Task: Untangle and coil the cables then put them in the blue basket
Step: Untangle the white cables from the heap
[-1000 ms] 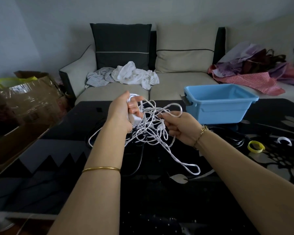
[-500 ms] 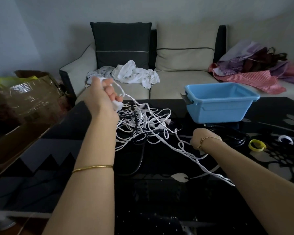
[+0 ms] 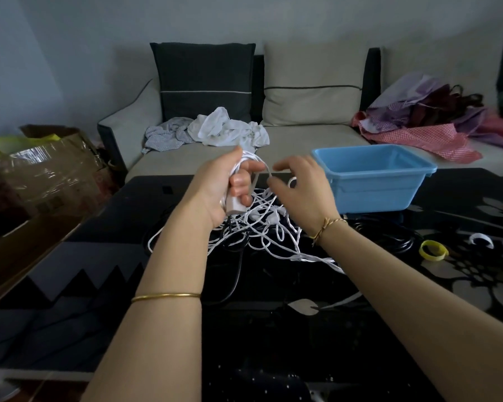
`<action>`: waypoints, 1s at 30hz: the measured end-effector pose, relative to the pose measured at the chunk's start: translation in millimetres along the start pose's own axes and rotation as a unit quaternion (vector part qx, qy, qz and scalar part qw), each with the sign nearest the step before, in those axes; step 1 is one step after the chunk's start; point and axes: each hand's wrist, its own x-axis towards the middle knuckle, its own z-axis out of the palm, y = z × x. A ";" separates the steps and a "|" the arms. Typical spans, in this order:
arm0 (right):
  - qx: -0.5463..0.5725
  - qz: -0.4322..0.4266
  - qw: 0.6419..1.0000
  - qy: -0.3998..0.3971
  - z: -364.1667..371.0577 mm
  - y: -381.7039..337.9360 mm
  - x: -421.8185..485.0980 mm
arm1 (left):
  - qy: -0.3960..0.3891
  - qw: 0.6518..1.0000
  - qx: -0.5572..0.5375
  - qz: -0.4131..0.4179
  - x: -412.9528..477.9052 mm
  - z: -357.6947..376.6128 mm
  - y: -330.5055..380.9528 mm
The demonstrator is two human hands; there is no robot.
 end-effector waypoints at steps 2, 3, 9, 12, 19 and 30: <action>-0.046 -0.019 0.998 -0.044 5.3 3.5 -4.3 | -0.020 0.999 -0.023 -0.012 -0.4 1.2 0.4; -0.061 -0.023 0.996 -0.059 7.0 5.5 -6.4 | -0.026 0.999 -0.037 -0.015 -0.6 1.4 0.7; 0.053 -0.014 0.994 -0.092 8.2 13.3 -12.2 | -0.024 0.992 -0.126 -0.009 -1.6 -2.3 1.5; 0.180 0.034 0.978 -0.099 2.5 13.6 -10.3 | -0.003 0.981 -0.192 0.000 -1.8 -5.8 1.3; 0.454 0.216 0.827 -0.253 -8.1 31.2 -5.9 | 0.056 0.956 -0.282 0.054 0.1 -9.9 2.8; 0.543 0.256 0.745 -0.290 -15.0 25.2 -9.5 | 0.061 0.918 -0.385 0.073 -3.2 -16.5 5.3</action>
